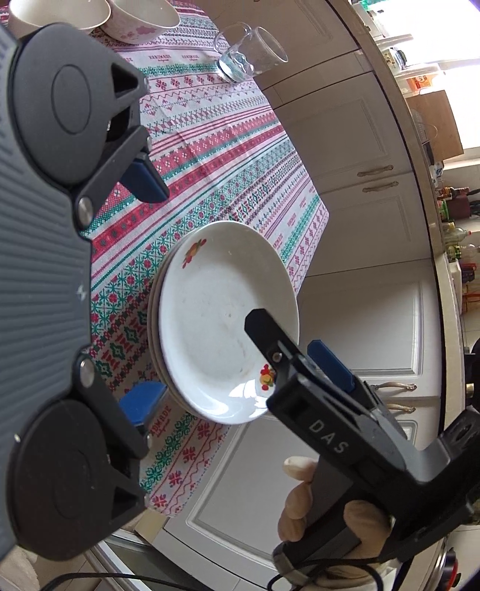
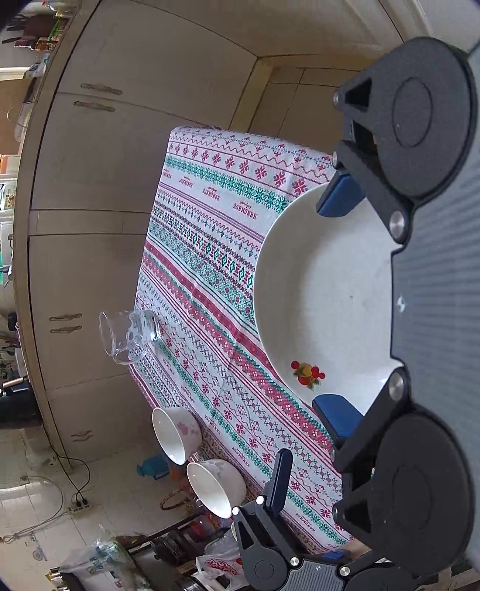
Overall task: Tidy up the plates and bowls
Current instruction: 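Lower the plate onto the stack and open the right gripper, then grasp the rim of a white bowl with the left gripper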
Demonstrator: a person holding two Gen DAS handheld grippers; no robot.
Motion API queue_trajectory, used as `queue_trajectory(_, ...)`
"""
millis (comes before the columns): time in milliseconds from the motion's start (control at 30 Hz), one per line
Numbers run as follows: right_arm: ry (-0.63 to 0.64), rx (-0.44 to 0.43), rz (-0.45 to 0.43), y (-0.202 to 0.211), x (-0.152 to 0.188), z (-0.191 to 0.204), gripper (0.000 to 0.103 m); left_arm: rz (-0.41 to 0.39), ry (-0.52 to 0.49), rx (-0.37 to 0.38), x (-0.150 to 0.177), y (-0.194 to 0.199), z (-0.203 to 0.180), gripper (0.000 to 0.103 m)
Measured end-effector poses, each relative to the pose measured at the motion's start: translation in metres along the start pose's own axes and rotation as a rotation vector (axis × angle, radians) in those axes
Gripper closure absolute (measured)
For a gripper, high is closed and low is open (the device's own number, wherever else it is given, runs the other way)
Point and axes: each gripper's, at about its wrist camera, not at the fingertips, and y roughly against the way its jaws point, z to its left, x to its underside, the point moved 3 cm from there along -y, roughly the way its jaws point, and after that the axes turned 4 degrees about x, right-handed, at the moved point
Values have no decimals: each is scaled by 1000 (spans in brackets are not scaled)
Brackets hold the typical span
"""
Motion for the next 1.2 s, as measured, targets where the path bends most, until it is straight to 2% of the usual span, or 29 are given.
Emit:
queue_trajectory(300,-20,105,-68,23,6,31,0,-51,12,-38,4,26,3,1)
queue_trajectory(567,3,263,-161,44,13,64,0,-89,51,-90,20,54,14,1)
queue_trajectory(667,75,327,-187,48,19,90,0,-94,83,-133,34,74,27,1)
queue_trajectory(767,211,370,-192,44,27,125,0,-74,133,-177,52,92,48,1)
queue_trajectory(833,286,356,-184,37,32,152,0,-51,162,-210,65,103,64,1)
queue_trajectory(900,334,288,-182,29,33,178,0,-22,201,-236,78,113,84,1)
queue_trajectory(1067,371,92,-181,4,27,235,0,14,291,-300,111,134,129,1)
queue_trajectory(1200,382,7,-164,-21,23,272,0,32,325,-358,135,145,156,1)
